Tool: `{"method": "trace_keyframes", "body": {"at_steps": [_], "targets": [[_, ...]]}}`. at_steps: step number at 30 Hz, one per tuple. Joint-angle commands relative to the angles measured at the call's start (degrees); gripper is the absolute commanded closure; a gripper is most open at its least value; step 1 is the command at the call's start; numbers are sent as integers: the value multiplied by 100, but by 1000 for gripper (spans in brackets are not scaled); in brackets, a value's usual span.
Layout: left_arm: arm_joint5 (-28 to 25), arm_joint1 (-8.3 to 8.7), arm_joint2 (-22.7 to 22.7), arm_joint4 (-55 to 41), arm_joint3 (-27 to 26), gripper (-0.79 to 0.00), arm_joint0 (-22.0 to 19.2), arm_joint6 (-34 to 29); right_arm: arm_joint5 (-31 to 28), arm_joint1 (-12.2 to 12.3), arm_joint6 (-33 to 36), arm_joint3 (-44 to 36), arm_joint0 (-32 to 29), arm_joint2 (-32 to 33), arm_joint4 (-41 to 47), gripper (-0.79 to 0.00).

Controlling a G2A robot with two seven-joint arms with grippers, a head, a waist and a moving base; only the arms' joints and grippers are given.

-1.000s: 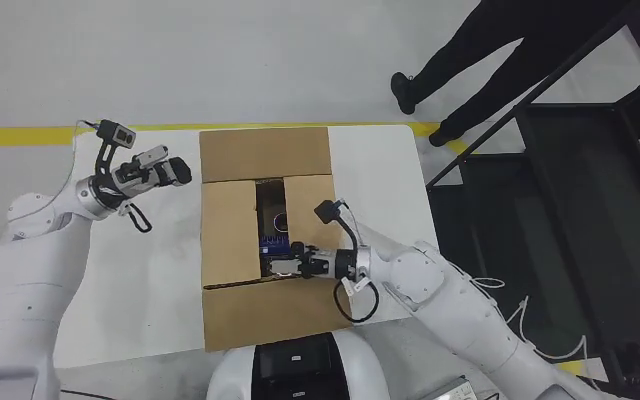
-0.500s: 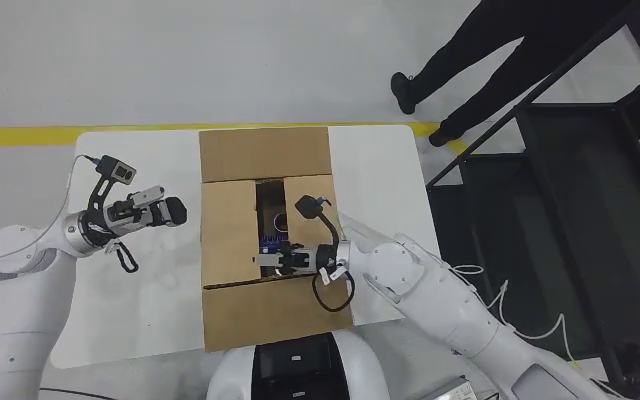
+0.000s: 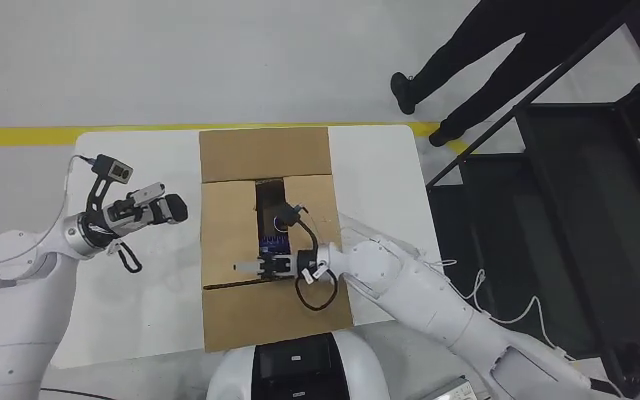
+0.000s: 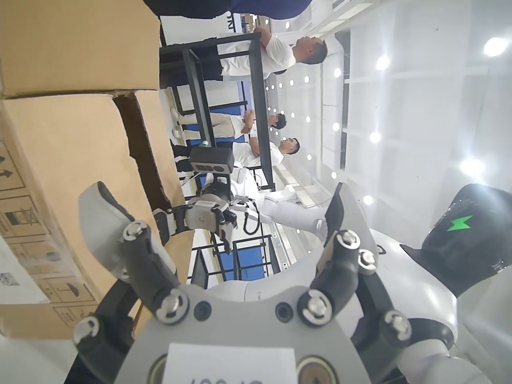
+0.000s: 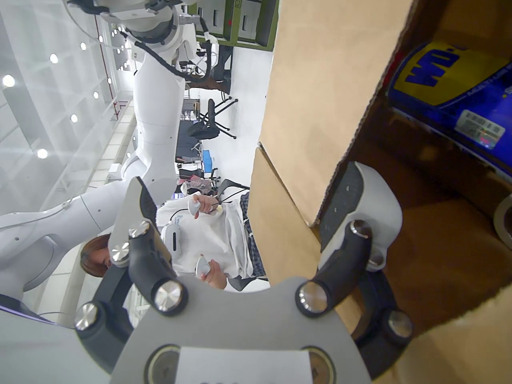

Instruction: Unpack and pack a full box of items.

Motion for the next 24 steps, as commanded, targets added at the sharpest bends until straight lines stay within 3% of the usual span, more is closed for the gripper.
{"method": "trace_keyframes", "body": {"at_steps": [1, 9, 16, 20, 24], "targets": [[-12, 24, -165, -55, -137, -785, 91, 19, -189, -101, 42, 125, 167, -125, 155, -785], [-86, 81, -802, -433, -690, -785, 357, 265, -906, -511, -47, 89, 844, -620, 110, -785], [-20, 116, -1215, -597, -1030, -785, 604, 316, -879, -1266, -299, 903, 1631, -1637, -135, -785], [204, 144, -1283, -344, -951, -785, 743, 265, -807, -1730, -376, 1472, 1914, -2046, -182, -785], [483, 162, -1082, 189, -615, -785, 706, 267, -651, -1946, -292, 1672, 2055, -2141, -340, -785]]}}
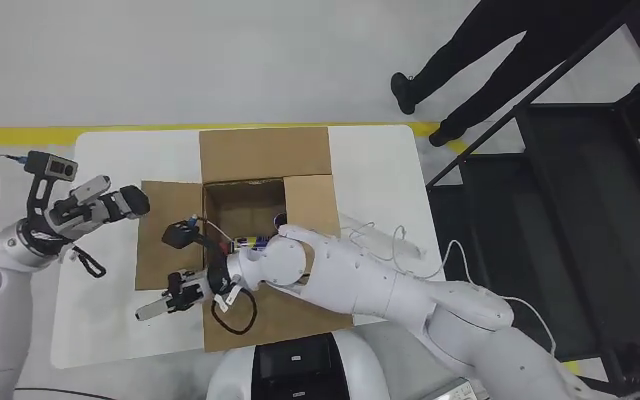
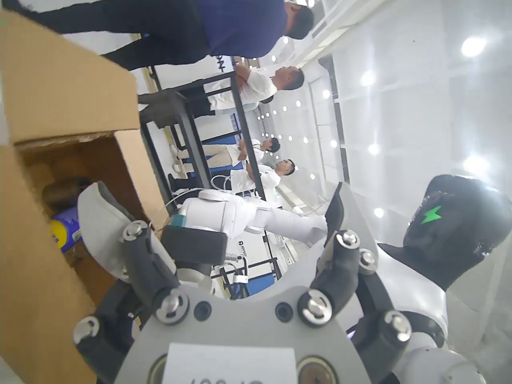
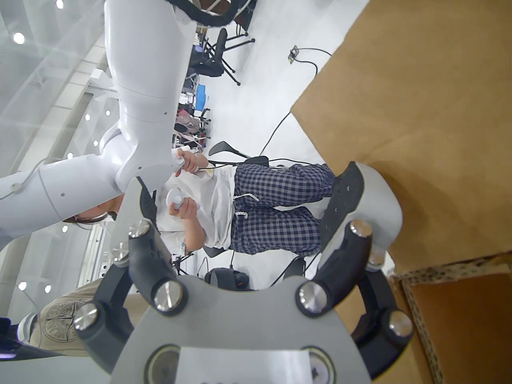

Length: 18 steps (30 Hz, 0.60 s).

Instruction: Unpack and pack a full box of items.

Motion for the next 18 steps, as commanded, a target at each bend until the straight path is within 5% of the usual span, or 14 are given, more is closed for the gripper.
{"method": "trace_keyframes", "body": {"at_steps": [1, 5, 9, 18], "targets": [[78, -2, 162, 280, 231, -785, -48, 33, 111, -34, 69, -29, 27, 29, -90, -785], [94, -20, 460, 668, 709, -785, -152, 148, 390, 145, 155, -460, -107, 325, -379, -785], [35, -41, 674, 960, 1147, -785, -232, 334, 972, 590, 335, -1390, -618, 951, -744, -785], [-153, -181, 1531, 1437, 1471, -785, -546, 551, 1641, 1693, 727, -3684, -3043, 3401, -1582, -785]]}}
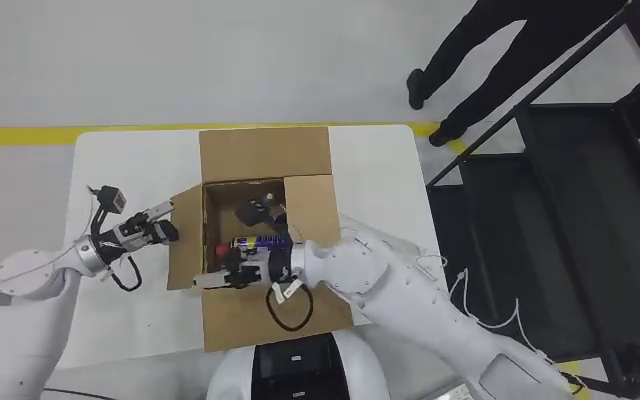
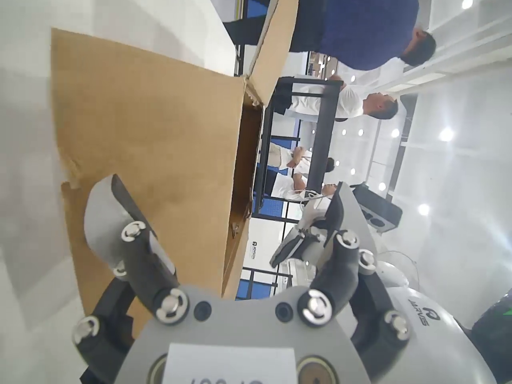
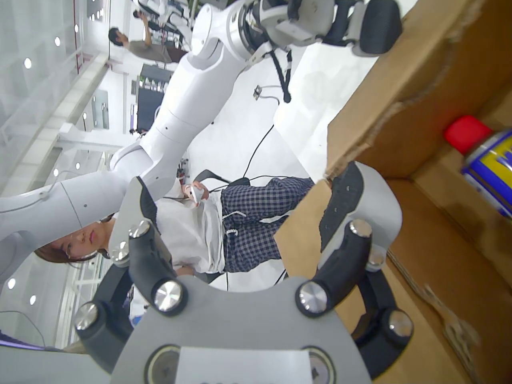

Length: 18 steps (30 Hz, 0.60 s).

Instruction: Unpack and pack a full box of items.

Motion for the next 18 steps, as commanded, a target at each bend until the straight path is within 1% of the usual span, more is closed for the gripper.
{"method": "trace_keyframes", "body": {"at_steps": [1, 3, 5, 7, 9, 11, 14, 16, 18], "targets": [[-60, -49, 255, 31, 6, -785, -108, 18, -52, 181, 52, -424, -653, 684, -55, -785], [-150, -92, 441, 14, 24, -785, -212, 9, -118, 299, 104, -682, -1086, 1145, -71, -785], [-223, -119, 514, -57, 79, -785, -312, 34, -166, 386, 165, -906, -1420, 1497, -103, -785], [-290, -118, 473, -105, 90, -785, -400, 34, -203, 448, 242, -1114, -1686, 1755, -97, -785], [-322, -91, 339, -109, 30, -785, -464, -3, -249, 497, 281, -1279, -1899, 1967, -87, -785], [-286, -48, 163, -114, -120, -785, -505, -131, -299, 536, 296, -1412, -2083, 2147, -80, -785], [-177, 20, -101, -132, -487, -785, -573, -387, -392, 588, 276, -1504, -2330, 2422, -21, -785], [-82, 49, -188, -165, -791, -785, -639, -568, -440, 619, 228, -1526, -2502, 2618, 26, -785], [-21, 54, -156, -176, -1090, -785, -747, -692, -499, 647, 178, -1548, -2673, 2794, 79, -785]]}}
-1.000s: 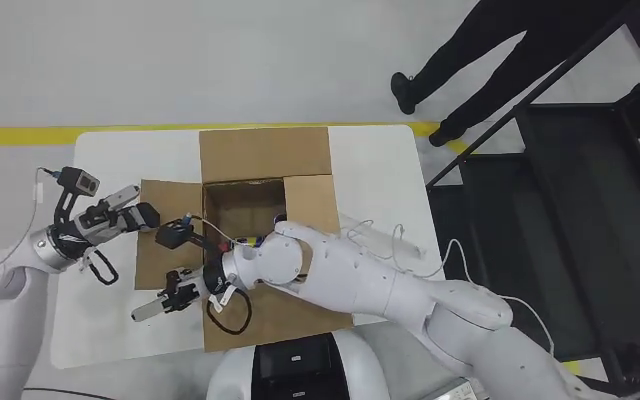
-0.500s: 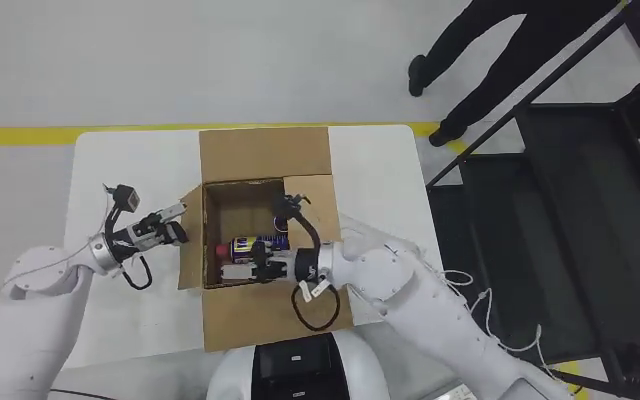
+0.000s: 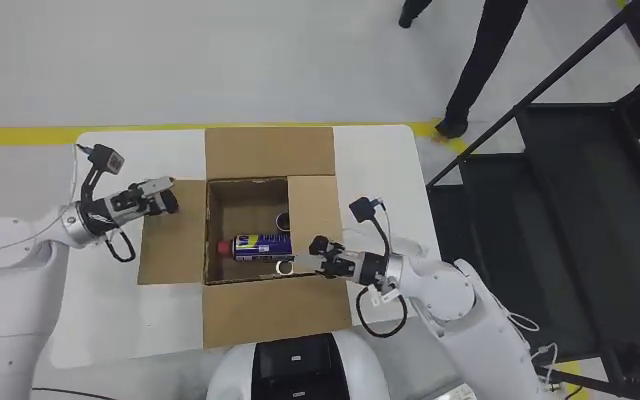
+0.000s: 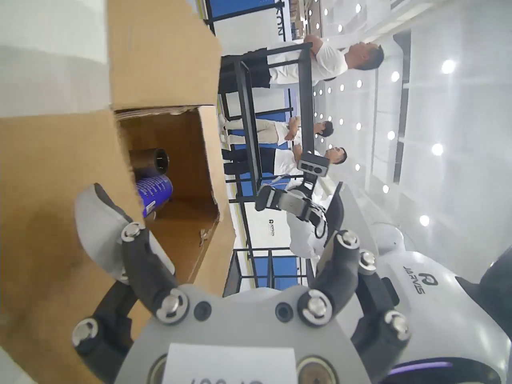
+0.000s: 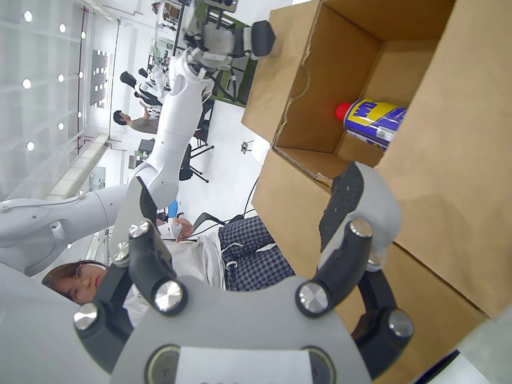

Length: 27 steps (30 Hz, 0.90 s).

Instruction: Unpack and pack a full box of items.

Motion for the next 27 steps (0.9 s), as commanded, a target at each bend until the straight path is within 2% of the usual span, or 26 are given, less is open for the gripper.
{"method": "trace_keyframes", "body": {"at_steps": [1, 5, 8, 12, 16, 22, 27], "targets": [[77, -7, 113, -17, -328, -785, -141, -131, -63, 28, -54, -24, -186, 188, 55, -785], [119, -102, 701, -60, -693, -785, -563, -182, -171, 74, -142, -77, -521, 483, 150, -785], [120, -228, 1358, -32, -739, -785, -950, -118, -291, 102, -184, -108, -731, 667, 261, -785], [89, -468, 2355, 26, -426, -785, -1423, 142, -481, 130, -201, -83, -952, 841, 447, -785], [-242, -695, 3135, 211, 38, -785, -1703, 336, -648, 156, -159, 25, -1076, 954, 596, -785], [-686, -904, 3644, 649, 812, -785, -1925, 808, -778, 171, -66, 277, -1020, 873, 788, -785], [-522, -1023, 3889, 901, 1251, -785, -2083, 986, -799, 167, 36, 476, -775, 617, 860, -785]]}}
